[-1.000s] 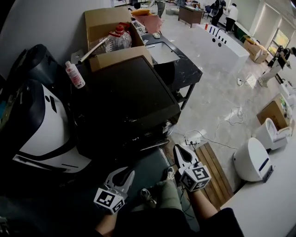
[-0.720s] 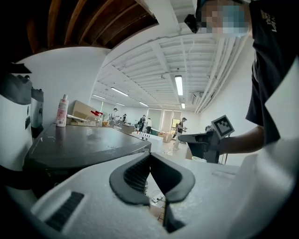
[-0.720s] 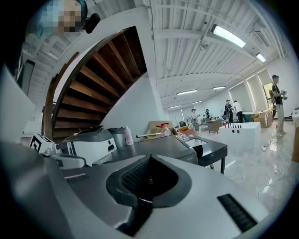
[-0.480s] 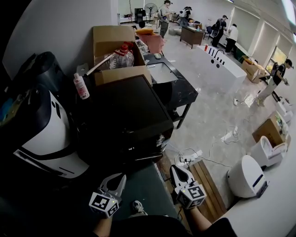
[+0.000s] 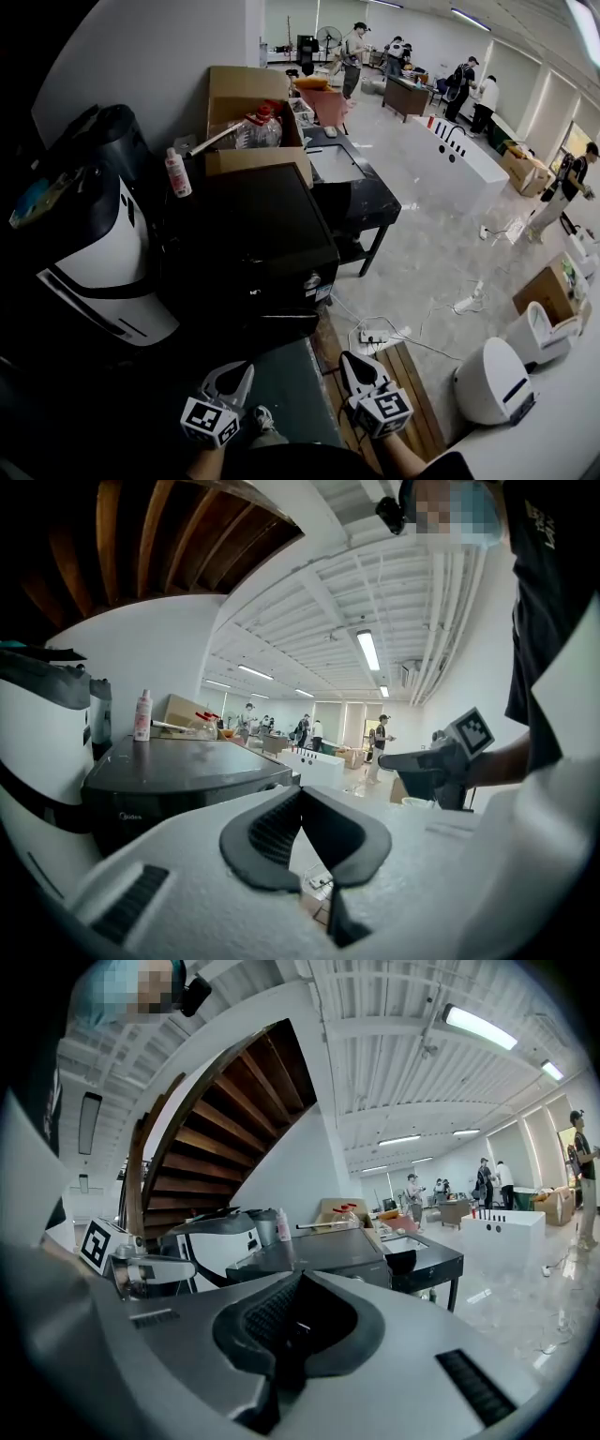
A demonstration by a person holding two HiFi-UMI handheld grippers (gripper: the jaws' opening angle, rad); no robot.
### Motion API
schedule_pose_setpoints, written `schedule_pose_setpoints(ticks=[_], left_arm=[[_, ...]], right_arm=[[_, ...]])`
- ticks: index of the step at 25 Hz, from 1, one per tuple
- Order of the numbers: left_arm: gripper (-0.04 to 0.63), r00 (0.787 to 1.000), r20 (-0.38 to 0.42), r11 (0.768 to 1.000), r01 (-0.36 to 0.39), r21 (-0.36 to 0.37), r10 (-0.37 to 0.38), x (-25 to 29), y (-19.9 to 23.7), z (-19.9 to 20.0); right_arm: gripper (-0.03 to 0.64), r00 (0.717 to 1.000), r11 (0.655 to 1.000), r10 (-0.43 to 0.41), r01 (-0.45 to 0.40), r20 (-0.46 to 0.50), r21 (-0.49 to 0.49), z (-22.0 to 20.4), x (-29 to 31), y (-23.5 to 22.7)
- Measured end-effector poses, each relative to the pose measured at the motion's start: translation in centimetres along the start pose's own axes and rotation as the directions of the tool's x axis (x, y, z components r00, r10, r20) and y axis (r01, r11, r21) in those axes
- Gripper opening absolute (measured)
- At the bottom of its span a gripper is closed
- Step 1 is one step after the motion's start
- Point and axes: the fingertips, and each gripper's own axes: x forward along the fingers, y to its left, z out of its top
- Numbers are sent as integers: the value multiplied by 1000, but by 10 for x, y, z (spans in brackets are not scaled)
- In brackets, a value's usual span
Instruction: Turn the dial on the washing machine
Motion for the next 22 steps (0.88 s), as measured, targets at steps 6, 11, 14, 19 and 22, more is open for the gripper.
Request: schedule_pose_setpoints(ticks=[6, 11, 14, 19, 22], left_arm=[[11, 999, -4, 999, -54, -6, 54, -17, -40, -13], [11, 997, 5, 997, -74, 3, 74, -28, -71, -18], [11, 995, 14, 995, -99, 0, 99, -39, -85, -21], [11, 991, 9, 991, -130, -10, 130, -58, -106, -33], [11, 990, 6, 990, -142, -9, 142, -68, -116, -39]], right_arm=[[0, 999, 999, 35, -35, 1, 36, -6, -39, 1], [0, 998, 998, 64, -63, -9, 29, -15, -70, 1], [0, 997, 997, 78, -77, -16, 25, -19, -86, 3], [0, 995, 995, 95, -95, -11, 16, -23, -108, 6], [-2, 996, 995, 94, -94, -7, 18, -25, -120, 7]])
